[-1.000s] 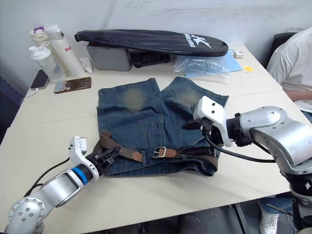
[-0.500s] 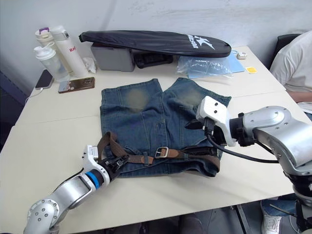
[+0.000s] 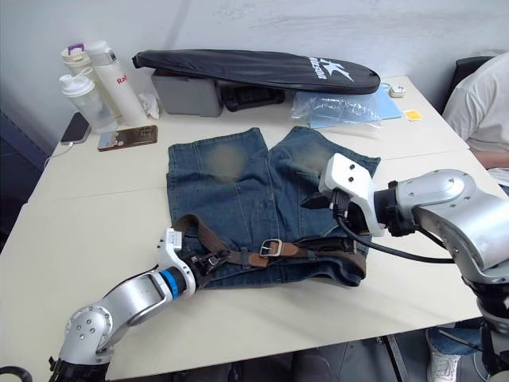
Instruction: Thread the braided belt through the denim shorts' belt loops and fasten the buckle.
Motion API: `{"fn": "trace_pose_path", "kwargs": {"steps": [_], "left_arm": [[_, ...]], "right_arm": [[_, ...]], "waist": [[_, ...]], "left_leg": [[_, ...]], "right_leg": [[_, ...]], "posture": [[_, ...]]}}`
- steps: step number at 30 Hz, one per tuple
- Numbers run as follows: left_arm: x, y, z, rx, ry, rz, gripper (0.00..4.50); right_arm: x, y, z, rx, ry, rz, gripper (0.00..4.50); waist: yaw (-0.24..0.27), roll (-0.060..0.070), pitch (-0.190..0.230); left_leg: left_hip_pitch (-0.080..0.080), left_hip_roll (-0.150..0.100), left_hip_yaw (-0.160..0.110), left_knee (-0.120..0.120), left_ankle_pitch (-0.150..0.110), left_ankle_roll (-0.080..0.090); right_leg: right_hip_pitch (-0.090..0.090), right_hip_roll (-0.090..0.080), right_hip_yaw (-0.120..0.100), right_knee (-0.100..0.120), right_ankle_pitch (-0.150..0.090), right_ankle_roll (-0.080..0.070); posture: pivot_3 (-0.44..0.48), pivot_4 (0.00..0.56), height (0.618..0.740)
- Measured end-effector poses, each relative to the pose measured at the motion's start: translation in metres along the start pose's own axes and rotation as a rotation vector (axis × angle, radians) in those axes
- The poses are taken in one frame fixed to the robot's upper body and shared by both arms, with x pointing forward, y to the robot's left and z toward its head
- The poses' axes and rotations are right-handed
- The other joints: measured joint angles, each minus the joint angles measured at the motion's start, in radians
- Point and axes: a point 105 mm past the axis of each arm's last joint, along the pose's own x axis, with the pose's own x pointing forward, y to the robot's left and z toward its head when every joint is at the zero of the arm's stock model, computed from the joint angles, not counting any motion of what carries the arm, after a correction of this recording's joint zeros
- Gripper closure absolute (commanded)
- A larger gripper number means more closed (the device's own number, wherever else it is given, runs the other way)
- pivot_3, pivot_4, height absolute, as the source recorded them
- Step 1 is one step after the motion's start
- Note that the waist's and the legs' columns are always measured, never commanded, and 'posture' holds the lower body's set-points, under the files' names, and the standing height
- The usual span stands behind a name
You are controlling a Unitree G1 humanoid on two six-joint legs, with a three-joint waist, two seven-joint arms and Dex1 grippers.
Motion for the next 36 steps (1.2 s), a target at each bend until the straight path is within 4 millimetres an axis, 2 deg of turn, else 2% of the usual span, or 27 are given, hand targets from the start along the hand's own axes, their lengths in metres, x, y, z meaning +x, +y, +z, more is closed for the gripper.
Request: {"fn": "trace_pose_path", "kwargs": {"steps": [8, 9, 11, 17, 18, 23, 27, 31, 34, 35, 36], "left_arm": [[0.005, -0.003, -0.003, 0.062, 0.054, -0.023, 4.5], [0.004, -0.003, -0.002, 0.066, 0.056, -0.02, 3.65], [-0.004, -0.003, -0.001, 0.084, 0.072, -0.029, 2.98], [-0.041, -0.006, 0.014, 0.258, 0.159, -0.076, 0.23], [-0.049, -0.007, 0.017, 0.303, 0.189, -0.093, 0.07], [-0.085, -0.017, 0.04, 0.543, 0.342, -0.155, 0.07], [-0.106, -0.041, 0.049, 0.737, 0.455, -0.303, 0.07], [-0.113, -0.048, 0.048, 0.854, 0.534, -0.405, 0.07], [-0.113, -0.044, 0.05, 1.016, 0.609, -0.428, 0.07], [-0.112, -0.042, 0.052, 1.074, 0.628, -0.42, 0.0], [-0.111, -0.039, 0.054, 1.11, 0.64, -0.414, 0.0]], "right_arm": [[0.001, 0.002, 0.0, -0.006, 0.003, -0.007, 0.03], [0.001, 0.002, 0.0, -0.008, 0.003, -0.007, 0.0], [0.001, 0.002, 0.0, -0.01, 0.003, -0.008, 0.0], [0.002, 0.004, -0.002, -0.006, 0.007, 0.002, 0.0], [0.002, 0.004, -0.002, -0.006, 0.007, 0.005, 0.0], [0.007, 0.011, -0.004, -0.031, 0.014, 0.065, 0.0], [0.014, 0.017, -0.01, -0.094, 0.032, 0.089, 0.0], [0.026, 0.03, -0.019, -0.184, 0.061, 0.106, 0.0], [0.045, 0.045, -0.029, -0.279, 0.058, 0.113, 0.0], [0.051, 0.05, -0.033, -0.305, 0.059, 0.118, 0.41], [0.055, 0.052, -0.036, -0.324, 0.063, 0.12, 0.55]], "waist": [[0.009, 0.0, 0.0], [0.008, 0.0, 0.0], [0.004, 0.0, 0.0], [-0.011, 0.002, 0.001], [-0.011, 0.003, 0.001], [-0.012, 0.003, 0.002], [-0.011, 0.003, 0.002], [-0.011, 0.002, 0.002], [-0.011, 0.001, 0.001], [-0.011, 0.002, 0.001], [-0.011, 0.003, 0.002]], "left_leg": [[0.0, 0.0, 0.0, 0.001, 0.0, 0.0], [0.0, 0.0, 0.0, 0.001, 0.0, 0.0], [0.0, 0.001, 0.0, 0.0, 0.0, 0.0], [0.001, 0.003, 0.0, -0.004, 0.001, -0.001], [0.001, 0.003, 0.001, -0.004, 0.001, -0.002], [0.002, 0.002, 0.002, -0.006, 0.001, -0.002], [0.002, -0.006, 0.004, -0.011, 0.001, -0.002], [0.002, -0.006, 0.003, -0.014, 0.001, -0.003], [0.002, -0.005, 0.003, -0.015, 0.001, -0.005], [0.002, -0.005, 0.004, -0.015, 0.001, -0.005], [0.002, -0.005, 0.005, -0.015, 0.001, -0.005]], "right_leg": [[0.0, 0.0, 0.0, 0.0, 0.0, 0.0], [0.0, 0.0, 0.0, 0.0, 0.0, 0.0], [0.0, 0.0, 0.0, 0.0, 0.0, 0.0], [-0.002, 0.001, -0.001, 0.0, -0.002, -0.003], [-0.002, 0.001, -0.001, 0.001, -0.002, -0.004], [-0.004, 0.001, -0.005, 0.0, -0.003, -0.005], [-0.006, -0.001, -0.005, 0.0, -0.003, -0.005], [-0.007, -0.001, -0.005, 0.0, 0.0, 0.0], [-0.008, 0.002, -0.007, 0.0, 0.002, 0.004], [-0.008, 0.005, -0.008, 0.0, 0.006, 0.011], [-0.009, 0.011, -0.007, -0.001, 0.006, 0.012]], "posture": [[0.0, 0.15, 0.74], [0.0, 0.15, 0.74], [0.0, 0.15, 0.74], [0.0, 0.15, 0.74], [0.0, 0.15, 0.74], [0.0, 0.15, 0.74], [0.0, 0.15, 0.74], [0.0, 0.15, 0.74], [0.0, 0.15, 0.74], [0.0, 0.15, 0.74], [0.0, 0.15, 0.74]]}}
